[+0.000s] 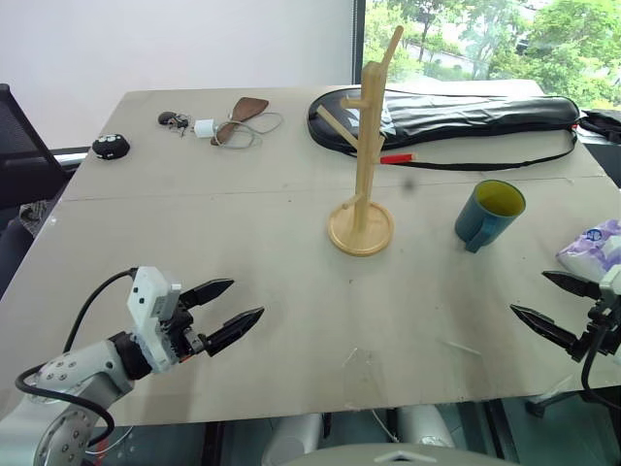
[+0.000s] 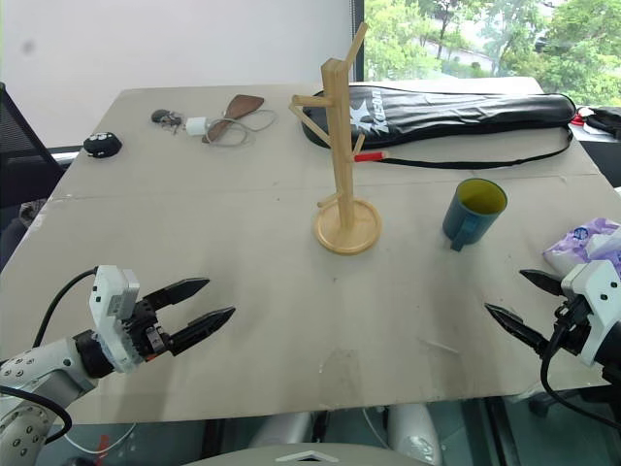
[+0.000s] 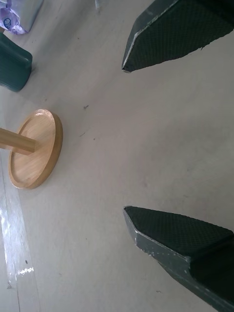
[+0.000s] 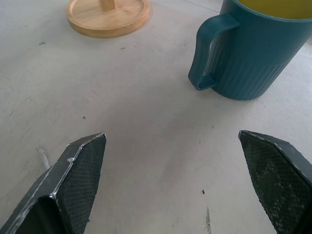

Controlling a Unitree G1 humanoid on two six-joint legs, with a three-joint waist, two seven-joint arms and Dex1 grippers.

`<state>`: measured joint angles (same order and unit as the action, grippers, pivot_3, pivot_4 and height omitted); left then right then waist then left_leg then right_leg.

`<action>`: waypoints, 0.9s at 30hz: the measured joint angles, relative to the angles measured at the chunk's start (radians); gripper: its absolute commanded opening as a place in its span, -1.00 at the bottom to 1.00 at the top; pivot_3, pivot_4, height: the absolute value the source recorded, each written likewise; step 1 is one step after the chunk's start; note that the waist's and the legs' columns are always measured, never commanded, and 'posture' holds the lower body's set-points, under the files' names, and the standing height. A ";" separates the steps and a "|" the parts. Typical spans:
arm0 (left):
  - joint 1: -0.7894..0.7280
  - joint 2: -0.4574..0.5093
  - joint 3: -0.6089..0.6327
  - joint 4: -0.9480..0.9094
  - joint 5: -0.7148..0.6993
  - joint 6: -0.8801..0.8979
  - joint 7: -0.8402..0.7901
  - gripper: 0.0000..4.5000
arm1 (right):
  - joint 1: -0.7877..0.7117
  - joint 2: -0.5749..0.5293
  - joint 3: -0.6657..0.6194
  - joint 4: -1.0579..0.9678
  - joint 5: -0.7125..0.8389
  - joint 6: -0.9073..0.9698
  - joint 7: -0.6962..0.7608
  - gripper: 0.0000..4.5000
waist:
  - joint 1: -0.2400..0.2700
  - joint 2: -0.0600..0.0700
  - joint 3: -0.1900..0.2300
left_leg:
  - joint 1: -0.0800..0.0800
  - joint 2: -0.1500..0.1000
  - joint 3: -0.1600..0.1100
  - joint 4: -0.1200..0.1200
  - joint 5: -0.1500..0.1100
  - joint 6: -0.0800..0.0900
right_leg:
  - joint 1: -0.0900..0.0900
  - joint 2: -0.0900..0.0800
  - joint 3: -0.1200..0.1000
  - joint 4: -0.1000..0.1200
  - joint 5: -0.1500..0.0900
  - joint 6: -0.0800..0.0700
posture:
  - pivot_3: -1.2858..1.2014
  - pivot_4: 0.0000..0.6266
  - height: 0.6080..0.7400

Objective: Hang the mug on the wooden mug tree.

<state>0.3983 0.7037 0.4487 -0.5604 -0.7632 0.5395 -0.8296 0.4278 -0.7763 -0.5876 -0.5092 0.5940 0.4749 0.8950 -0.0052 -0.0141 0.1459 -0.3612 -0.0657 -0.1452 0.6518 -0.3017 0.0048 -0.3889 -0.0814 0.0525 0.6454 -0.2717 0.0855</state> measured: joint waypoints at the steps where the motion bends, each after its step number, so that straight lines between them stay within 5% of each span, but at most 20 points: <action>1: 0.000 0.000 0.000 0.000 0.000 0.000 0.000 1.00 | 0.000 0.000 0.000 0.000 0.000 0.000 0.000 0.96 | 0.000 0.000 0.000 | 0.000 0.000 0.000 0.000 0.000 0.000 | 0.000 0.000 0.000 0.000 0.000 0.000 | 0.03 -0.52 1.00; 9: -0.159 -0.090 -0.050 -0.017 -0.092 -0.148 -0.160 1.00 | -0.154 0.000 0.085 -0.011 0.038 0.115 -0.113 0.96 | -0.002 0.000 0.000 | 0.000 0.000 0.000 0.001 0.001 -0.001 | 0.000 0.000 0.000 0.000 0.000 0.000 | 0.03 -0.52 1.00; 16: -0.156 0.023 -0.095 -0.027 -0.158 -0.128 -0.346 1.00 | -0.308 -0.004 0.223 0.118 -0.024 0.082 -0.085 0.96 | -0.007 0.002 0.000 | 0.000 0.000 0.001 0.000 0.001 -0.001 | 0.000 0.000 0.000 -0.001 0.000 0.000 | 0.03 -0.52 1.00; 27: -0.125 0.026 -0.109 -0.051 -0.151 -0.138 -0.373 1.00 | -0.455 0.057 0.385 0.414 -0.128 -0.070 -0.016 0.96 | -0.007 0.002 0.000 | 0.000 0.000 0.000 0.000 0.001 -0.001 | 0.000 0.000 0.000 -0.001 0.000 0.000 | 0.03 -0.52 1.00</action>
<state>0.2733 0.7301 0.3395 -0.6118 -0.9145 0.4013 -1.2028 -0.0276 -0.7193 -0.2023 -0.0957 0.4663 0.4053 0.8794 -0.0123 -0.0123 0.1462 -0.3616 -0.0658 -0.1452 0.6521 -0.3009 0.0036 -0.3890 -0.0810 0.0525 0.6445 -0.2714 0.0851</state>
